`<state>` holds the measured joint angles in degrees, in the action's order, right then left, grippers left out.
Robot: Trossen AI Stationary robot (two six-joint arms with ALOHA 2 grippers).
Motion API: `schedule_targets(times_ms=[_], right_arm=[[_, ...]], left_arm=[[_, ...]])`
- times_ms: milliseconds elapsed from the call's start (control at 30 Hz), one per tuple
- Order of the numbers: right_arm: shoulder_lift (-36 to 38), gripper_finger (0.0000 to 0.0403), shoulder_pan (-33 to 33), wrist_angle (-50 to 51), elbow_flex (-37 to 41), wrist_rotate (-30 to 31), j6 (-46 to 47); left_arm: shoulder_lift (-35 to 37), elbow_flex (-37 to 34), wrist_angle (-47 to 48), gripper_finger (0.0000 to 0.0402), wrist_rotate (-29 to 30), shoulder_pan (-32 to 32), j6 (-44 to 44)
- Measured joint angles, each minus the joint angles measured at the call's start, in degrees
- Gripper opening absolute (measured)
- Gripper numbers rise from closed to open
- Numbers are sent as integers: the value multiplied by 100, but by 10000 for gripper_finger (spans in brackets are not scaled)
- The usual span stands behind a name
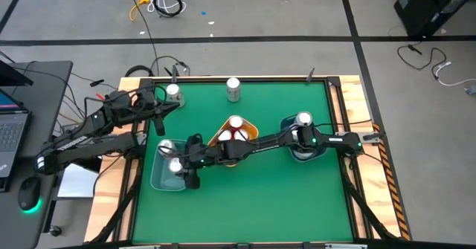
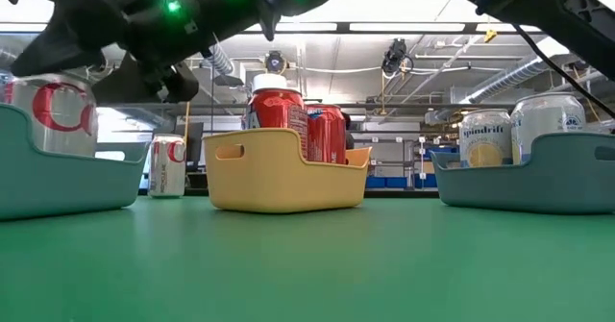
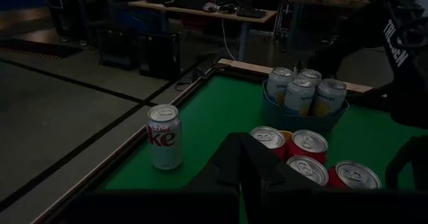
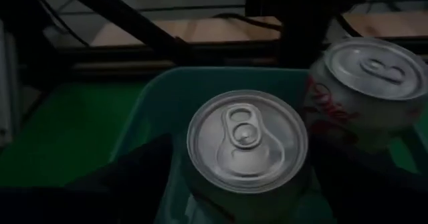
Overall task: Sort soda cans
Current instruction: Put the bottom right white soda can into the green bin
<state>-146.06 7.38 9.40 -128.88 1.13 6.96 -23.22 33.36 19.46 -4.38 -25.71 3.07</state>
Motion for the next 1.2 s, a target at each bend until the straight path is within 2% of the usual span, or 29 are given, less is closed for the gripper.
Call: schedule_targets(times_ms=[200,567,767,1067,1200], right_arm=[[0,323,8,-187,1,-385,101],[-9,319,-19,-448,273,-336,104],[4,323,-29,-610,123,-284,-51],[57,347,-29,-28,-528,-606,-258],[430,323,-34,935,-555,-659,-516]], left_arm=[[0,0,-1,1,-24,0,5],[-3,0,-27,1,-29,0,20],[-42,0,-17,1,-354,0,-10],[-39,0,0,1,-711,0,-91],[-41,49,146,1,-888,40,-133]])
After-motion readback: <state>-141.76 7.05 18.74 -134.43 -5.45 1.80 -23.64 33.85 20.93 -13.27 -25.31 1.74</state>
